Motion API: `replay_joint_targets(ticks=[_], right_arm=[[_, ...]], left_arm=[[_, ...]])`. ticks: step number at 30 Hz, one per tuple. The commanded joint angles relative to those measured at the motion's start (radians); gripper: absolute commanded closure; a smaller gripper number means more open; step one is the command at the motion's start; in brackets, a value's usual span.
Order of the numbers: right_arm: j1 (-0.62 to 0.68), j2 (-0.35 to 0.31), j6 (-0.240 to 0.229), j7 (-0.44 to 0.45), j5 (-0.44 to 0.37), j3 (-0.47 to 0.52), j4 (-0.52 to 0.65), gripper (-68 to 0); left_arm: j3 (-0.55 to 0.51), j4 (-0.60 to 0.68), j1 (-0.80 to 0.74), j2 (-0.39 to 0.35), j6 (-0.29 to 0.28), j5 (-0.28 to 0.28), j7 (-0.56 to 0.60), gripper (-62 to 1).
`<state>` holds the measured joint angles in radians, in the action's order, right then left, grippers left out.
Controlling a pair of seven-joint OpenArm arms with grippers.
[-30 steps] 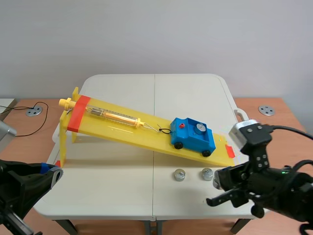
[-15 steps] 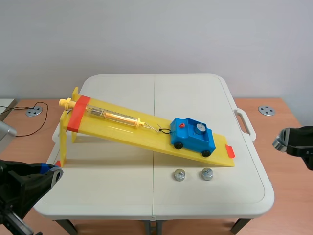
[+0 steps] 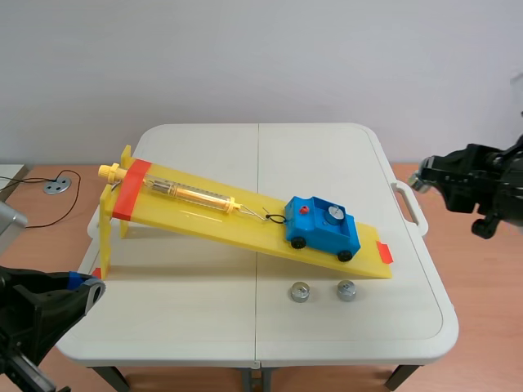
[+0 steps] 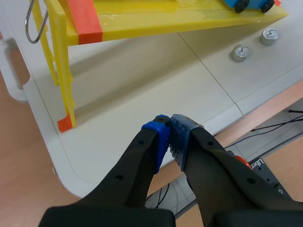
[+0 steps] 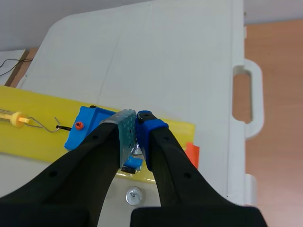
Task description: Place the four metal weights on the blue cart on the ramp.
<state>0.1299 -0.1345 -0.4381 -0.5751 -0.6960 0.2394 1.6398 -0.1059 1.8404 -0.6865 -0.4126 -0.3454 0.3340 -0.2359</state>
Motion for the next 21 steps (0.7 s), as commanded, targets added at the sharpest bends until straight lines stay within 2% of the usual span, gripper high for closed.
replay_joint_targets(ticks=[1,11,21], right_arm=[[-0.098,-0.016,-0.031,0.159,-0.035,-0.045,0.013,-0.7],[-0.223,0.039,-0.030,0.216,0.079,-0.155,-0.141,-0.7],[-0.273,0.080,-0.022,0.254,0.130,-0.195,-0.235,-0.7]], left_arm=[[-0.016,0.071,0.008,0.013,-0.024,0.043,0.078,-3.6],[-0.016,0.071,0.008,0.013,-0.024,0.043,0.078,-3.6],[-0.016,0.071,0.008,0.013,-0.024,0.043,0.078,-3.6]])
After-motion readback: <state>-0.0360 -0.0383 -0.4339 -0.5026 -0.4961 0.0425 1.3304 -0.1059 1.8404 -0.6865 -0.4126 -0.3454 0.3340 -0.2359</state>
